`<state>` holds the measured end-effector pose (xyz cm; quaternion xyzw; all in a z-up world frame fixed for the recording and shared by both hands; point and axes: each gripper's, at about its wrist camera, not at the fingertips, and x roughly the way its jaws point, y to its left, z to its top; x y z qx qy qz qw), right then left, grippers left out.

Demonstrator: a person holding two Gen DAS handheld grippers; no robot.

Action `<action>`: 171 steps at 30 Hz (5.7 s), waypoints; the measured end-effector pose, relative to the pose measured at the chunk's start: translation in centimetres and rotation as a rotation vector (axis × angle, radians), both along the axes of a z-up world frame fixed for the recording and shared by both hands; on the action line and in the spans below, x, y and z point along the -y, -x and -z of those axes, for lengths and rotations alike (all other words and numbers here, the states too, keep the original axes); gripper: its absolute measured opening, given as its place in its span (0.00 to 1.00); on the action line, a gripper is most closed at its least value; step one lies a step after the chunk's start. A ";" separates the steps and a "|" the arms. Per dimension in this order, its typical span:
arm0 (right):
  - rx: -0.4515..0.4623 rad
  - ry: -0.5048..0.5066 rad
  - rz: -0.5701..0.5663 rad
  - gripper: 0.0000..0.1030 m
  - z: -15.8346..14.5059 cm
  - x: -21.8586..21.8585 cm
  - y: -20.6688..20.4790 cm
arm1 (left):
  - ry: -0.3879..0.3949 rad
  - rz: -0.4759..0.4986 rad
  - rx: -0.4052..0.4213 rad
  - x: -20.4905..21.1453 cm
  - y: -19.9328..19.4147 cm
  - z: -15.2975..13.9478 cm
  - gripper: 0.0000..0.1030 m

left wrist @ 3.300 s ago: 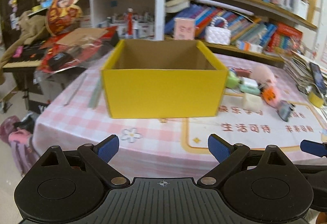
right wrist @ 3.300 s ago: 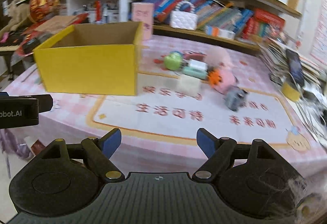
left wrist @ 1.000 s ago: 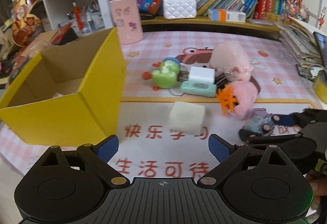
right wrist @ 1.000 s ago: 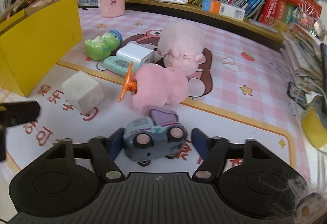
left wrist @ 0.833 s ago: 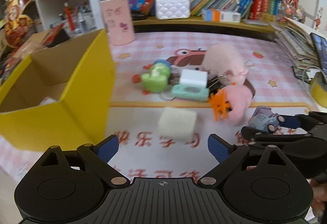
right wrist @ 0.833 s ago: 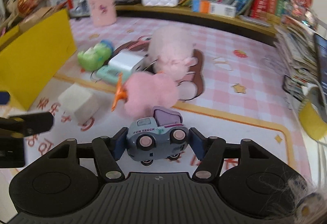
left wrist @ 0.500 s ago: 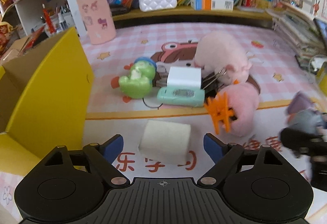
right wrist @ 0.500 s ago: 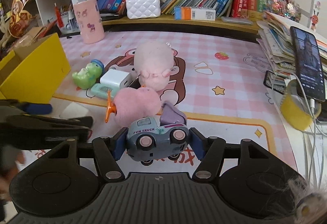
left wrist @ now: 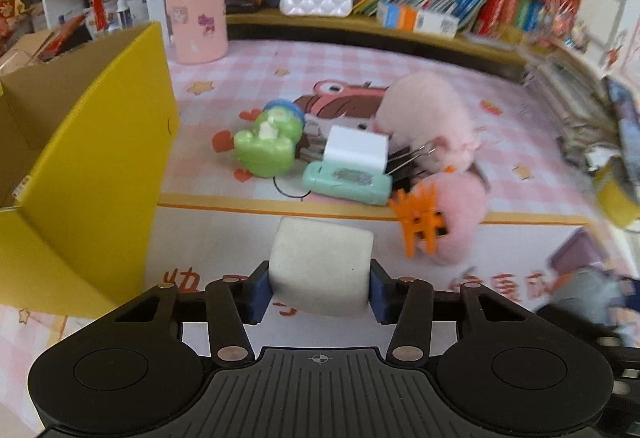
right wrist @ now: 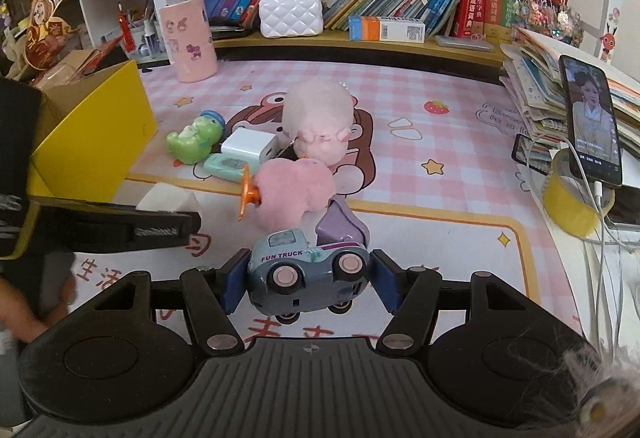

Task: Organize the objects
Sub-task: 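Grasp the white foam cube with the left gripper while the right grasps the grey truck, then carry the foam cube and grey truck over the yellow box and release both, then withdraw both open tools from the yellow box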

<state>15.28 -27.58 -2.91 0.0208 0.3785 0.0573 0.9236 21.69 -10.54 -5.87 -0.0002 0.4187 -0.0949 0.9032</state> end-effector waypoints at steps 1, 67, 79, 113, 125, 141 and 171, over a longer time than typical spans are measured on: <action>-0.003 -0.001 0.003 0.59 0.0 -0.2 0.2 | 0.016 0.002 0.007 -0.4 0.6 -0.5 0.45; 0.078 -0.007 -0.129 0.59 -3.1 -29.1 9.5 | 0.086 -0.103 0.214 -29.3 14.8 -8.2 0.45; 0.252 0.003 -0.176 0.59 -7.7 -29.7 0.0 | 0.053 -0.149 0.329 -28.8 6.9 -11.2 0.45; -0.068 0.386 -0.599 0.59 -0.2 -34.7 -16.0 | -0.195 -0.134 0.147 -26.0 -5.1 -4.4 0.46; 0.115 0.310 -0.516 0.67 -3.2 -33.4 -13.8 | -0.120 -0.182 0.315 -26.3 -1.8 -8.7 0.75; 0.215 0.130 -0.265 0.66 -5.8 -29.8 -1.2 | -0.018 -0.287 0.338 -30.6 8.3 -9.7 0.80; 0.035 0.086 0.088 0.66 -1.3 -23.9 13.3 | -0.026 0.023 0.165 -24.1 17.5 -4.8 0.80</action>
